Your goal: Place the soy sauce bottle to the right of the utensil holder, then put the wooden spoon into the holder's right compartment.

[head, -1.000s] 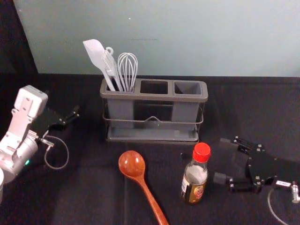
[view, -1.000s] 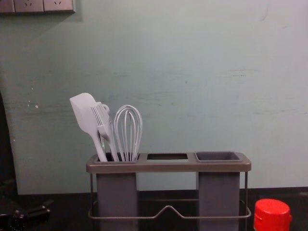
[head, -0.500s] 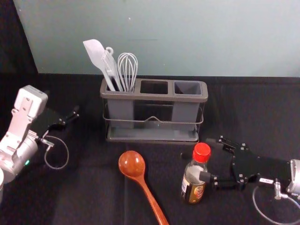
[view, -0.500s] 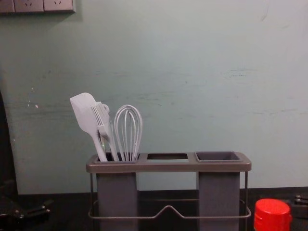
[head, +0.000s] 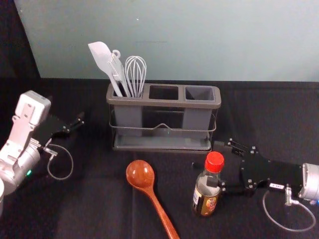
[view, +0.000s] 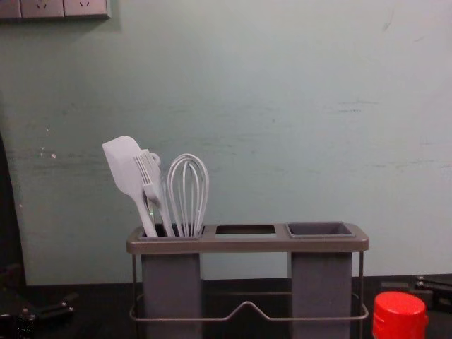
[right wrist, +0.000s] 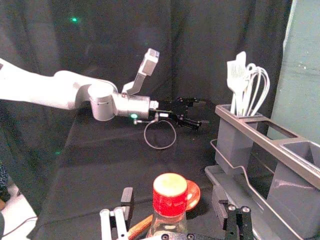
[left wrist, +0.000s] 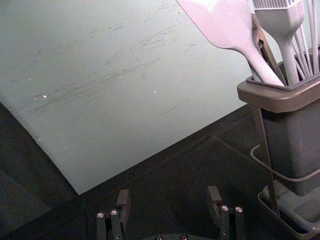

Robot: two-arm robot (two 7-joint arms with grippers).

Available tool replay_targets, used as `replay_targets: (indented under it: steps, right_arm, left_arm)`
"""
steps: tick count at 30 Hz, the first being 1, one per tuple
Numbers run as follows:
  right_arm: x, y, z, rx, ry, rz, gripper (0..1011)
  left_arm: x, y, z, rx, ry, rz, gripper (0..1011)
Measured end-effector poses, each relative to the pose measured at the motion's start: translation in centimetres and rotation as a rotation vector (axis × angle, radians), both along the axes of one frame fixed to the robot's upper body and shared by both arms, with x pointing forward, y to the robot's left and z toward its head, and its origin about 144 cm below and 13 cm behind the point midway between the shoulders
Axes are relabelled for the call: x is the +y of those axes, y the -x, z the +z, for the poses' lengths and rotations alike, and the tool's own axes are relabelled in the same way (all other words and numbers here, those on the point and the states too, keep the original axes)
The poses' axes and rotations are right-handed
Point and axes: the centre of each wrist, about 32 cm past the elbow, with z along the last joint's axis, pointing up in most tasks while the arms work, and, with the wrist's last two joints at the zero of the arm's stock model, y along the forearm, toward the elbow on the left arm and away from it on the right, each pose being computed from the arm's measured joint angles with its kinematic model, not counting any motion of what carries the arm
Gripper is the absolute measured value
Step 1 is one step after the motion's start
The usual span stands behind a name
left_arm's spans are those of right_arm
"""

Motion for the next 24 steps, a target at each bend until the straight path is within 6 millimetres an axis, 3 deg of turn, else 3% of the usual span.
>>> replay_targets:
  steps: [24]
  right_arm:
    - [0.93, -0.57, 0.06, -0.004, -0.009, -0.003, 979]
  left_arm:
    - [0.00, 0.00, 0.00, 0.000, 0.000, 0.000, 1005]
